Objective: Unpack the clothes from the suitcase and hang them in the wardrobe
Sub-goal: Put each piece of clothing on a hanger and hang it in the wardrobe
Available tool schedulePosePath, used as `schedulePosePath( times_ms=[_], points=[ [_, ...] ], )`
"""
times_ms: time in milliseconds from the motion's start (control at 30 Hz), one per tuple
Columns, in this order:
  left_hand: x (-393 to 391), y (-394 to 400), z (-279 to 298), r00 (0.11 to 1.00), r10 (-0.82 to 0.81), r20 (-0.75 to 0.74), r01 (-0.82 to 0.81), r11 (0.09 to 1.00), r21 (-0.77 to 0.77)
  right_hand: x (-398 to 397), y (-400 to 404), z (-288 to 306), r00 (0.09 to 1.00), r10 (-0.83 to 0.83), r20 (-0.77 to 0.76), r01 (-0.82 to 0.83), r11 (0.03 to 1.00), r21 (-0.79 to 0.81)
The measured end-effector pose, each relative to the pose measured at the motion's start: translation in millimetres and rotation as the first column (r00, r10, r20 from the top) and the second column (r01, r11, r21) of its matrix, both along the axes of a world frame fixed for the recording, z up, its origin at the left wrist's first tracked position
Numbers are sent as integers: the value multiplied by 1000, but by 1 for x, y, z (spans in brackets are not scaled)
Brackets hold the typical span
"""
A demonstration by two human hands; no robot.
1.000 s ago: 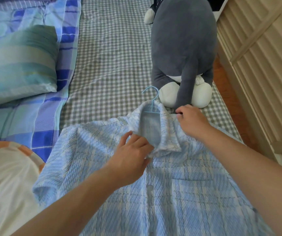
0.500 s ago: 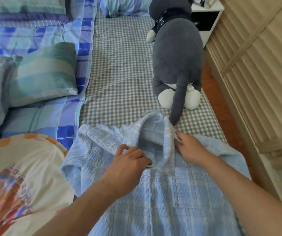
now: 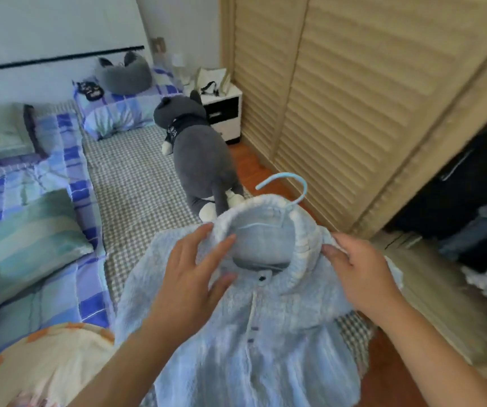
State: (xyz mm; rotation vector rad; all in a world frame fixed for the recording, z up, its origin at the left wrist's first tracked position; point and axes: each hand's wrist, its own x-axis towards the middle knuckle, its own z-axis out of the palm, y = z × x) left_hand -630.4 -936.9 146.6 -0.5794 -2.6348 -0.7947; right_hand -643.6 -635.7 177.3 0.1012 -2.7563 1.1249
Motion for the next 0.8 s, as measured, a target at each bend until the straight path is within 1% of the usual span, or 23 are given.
schedulePosePath(
  times_ms=[100,133,167,233,367,400,467,500,533,600,633,667,700,733,767,800],
  points=[
    [-18,37,65,974,-89,-208,76,994,-73,28,33,66,988,-72,-135,79,996,43],
    [-19,53,88,966,-132,-224,118,990,-72,37,45,87,980,-92,-176,101,994,44],
    [-19,70,110,965,-158,-209,149,987,-56,47,58,108,971,-116,-207,129,991,47],
    [-15,107,149,965,-166,-201,161,986,-39,69,85,144,954,-157,-255,180,981,68],
    [13,182,217,888,-246,-388,248,968,-46,133,147,212,929,-218,-300,237,971,28],
    [24,199,231,865,-262,-428,273,961,-38,153,164,232,926,-225,-303,250,967,45],
    [49,230,261,809,-329,-488,362,932,-29,191,202,267,932,-246,-267,286,950,124],
    [63,246,276,765,-383,-518,422,905,-45,207,226,279,932,-275,-235,316,935,160],
    [76,262,290,715,-431,-551,474,877,-70,221,250,288,921,-326,-214,367,910,195],
    [97,294,314,638,-461,-616,508,854,-113,250,296,298,858,-451,-245,502,837,217],
    [103,310,323,633,-443,-635,489,865,-115,268,315,298,827,-507,-243,549,823,149],
    [105,326,330,647,-411,-643,456,883,-106,289,329,296,817,-542,-198,553,833,-1],
    [105,340,335,669,-376,-641,422,902,-89,312,338,289,830,-548,-106,529,833,-161],
    [102,354,337,685,-346,-642,395,916,-73,335,346,275,860,-511,-20,491,836,-244],
    [100,368,338,692,-333,-641,382,922,-67,354,354,258,883,-468,45,467,863,-192],
    [98,383,338,691,-344,-636,385,920,-80,370,365,241,889,-448,98,456,886,-83]
  ],
)
